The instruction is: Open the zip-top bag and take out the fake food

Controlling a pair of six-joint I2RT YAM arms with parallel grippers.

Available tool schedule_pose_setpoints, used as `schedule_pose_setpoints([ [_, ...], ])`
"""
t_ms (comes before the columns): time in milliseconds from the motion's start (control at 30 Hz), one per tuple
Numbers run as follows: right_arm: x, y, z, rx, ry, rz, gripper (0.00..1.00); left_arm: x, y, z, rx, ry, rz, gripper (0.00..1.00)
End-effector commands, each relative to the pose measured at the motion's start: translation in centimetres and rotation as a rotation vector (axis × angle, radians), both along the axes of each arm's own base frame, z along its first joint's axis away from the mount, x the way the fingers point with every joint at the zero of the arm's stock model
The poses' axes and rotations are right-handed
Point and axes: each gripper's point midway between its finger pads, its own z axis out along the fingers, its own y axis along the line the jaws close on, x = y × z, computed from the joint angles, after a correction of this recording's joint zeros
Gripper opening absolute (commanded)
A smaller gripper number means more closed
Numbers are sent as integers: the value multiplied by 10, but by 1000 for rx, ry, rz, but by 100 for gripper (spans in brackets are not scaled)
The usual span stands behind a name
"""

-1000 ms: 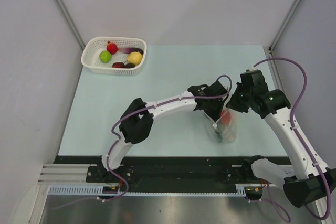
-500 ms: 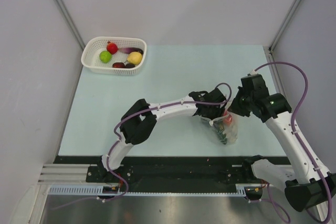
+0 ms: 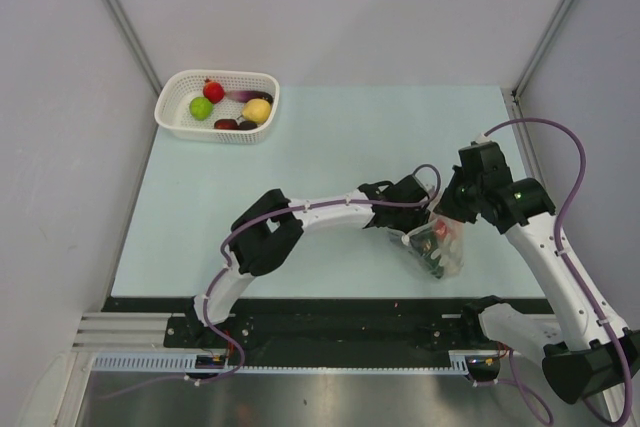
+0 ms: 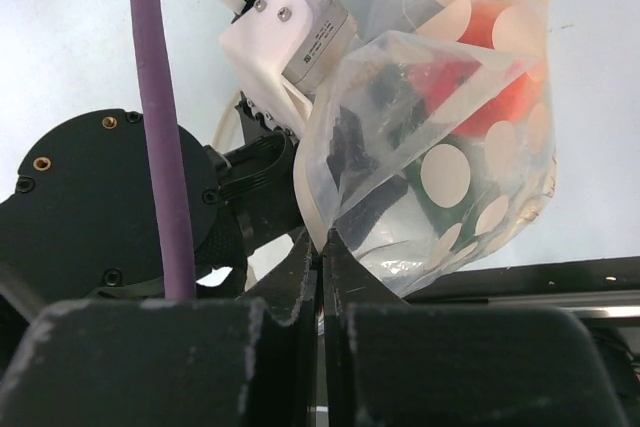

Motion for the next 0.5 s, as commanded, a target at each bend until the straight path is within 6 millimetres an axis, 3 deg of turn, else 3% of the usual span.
schedule_pose_setpoints([
  [0,-4,-3,6,-8,-25,5,0,-6,-23,38,-145,8,-4,42],
  [100,-6,0,8,16,-24,7,0,-2,-20,45,-157,-24,11,39],
  [133,-6,2,9,27,-26,6,0,4,-18,59,-174,-66,29,36],
  [200,-6,5,10,47,-29,12,0,8,-11,65,-168,-124,29,26],
  [367,-4,15,16,107,-39,19,0,11,-14,91,-220,-162,15,28],
  [433,-3,19,16,125,-32,21,0,9,-22,95,-228,-137,5,30],
  [467,-2,20,17,133,-33,18,0,4,-18,88,-188,-98,0,31],
])
